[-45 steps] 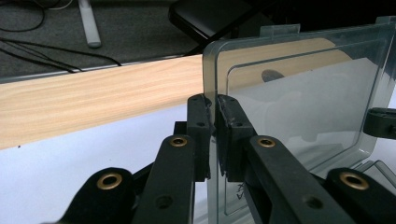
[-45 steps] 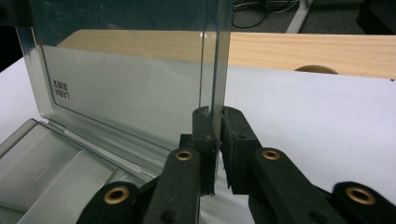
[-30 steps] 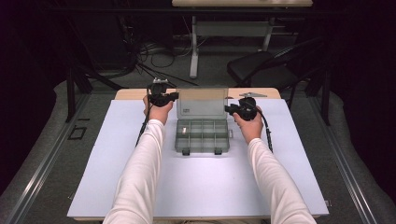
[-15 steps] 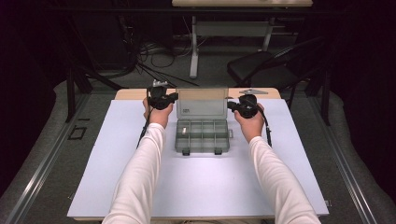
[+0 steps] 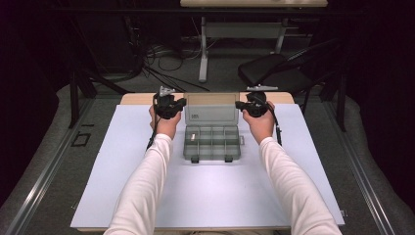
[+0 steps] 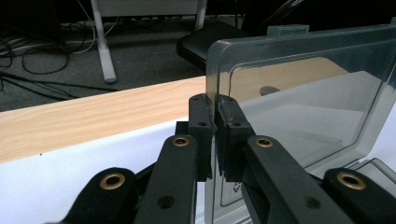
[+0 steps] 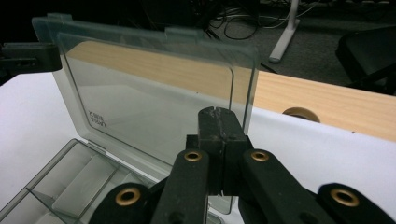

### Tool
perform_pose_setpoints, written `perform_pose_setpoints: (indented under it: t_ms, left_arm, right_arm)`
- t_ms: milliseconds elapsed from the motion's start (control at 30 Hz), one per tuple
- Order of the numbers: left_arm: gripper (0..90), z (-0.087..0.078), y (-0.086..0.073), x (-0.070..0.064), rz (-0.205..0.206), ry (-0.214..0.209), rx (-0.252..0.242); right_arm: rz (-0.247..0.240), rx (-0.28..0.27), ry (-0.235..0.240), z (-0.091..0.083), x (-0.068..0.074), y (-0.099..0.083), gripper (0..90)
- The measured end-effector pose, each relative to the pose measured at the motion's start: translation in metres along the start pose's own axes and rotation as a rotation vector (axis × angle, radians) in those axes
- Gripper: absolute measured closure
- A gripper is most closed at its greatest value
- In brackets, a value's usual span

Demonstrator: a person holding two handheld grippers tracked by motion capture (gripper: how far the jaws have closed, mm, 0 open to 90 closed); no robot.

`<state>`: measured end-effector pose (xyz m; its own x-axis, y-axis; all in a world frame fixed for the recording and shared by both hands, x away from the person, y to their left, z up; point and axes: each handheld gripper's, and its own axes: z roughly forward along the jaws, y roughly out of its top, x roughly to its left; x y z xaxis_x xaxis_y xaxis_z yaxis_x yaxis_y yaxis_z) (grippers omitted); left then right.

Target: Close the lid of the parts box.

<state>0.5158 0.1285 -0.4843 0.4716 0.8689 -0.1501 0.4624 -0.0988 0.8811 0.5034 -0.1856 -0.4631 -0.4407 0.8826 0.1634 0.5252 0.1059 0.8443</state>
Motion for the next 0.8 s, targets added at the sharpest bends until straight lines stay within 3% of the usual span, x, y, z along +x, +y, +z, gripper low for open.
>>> perform_pose_setpoints:
  t_ms: [433,800]
  left_arm:
    - [85.7,-0.005,-0.005,-0.005,0.021,0.017,-0.03]
    - [85.8,-0.006,-0.007,-0.005,0.023,0.017,-0.041]
  right_arm:
    - [0.007,0.001,-0.02,-0.011,0.006,0.038,90.0]
    - [0.011,0.012,-0.046,-0.002,0.007,0.054,90.0]
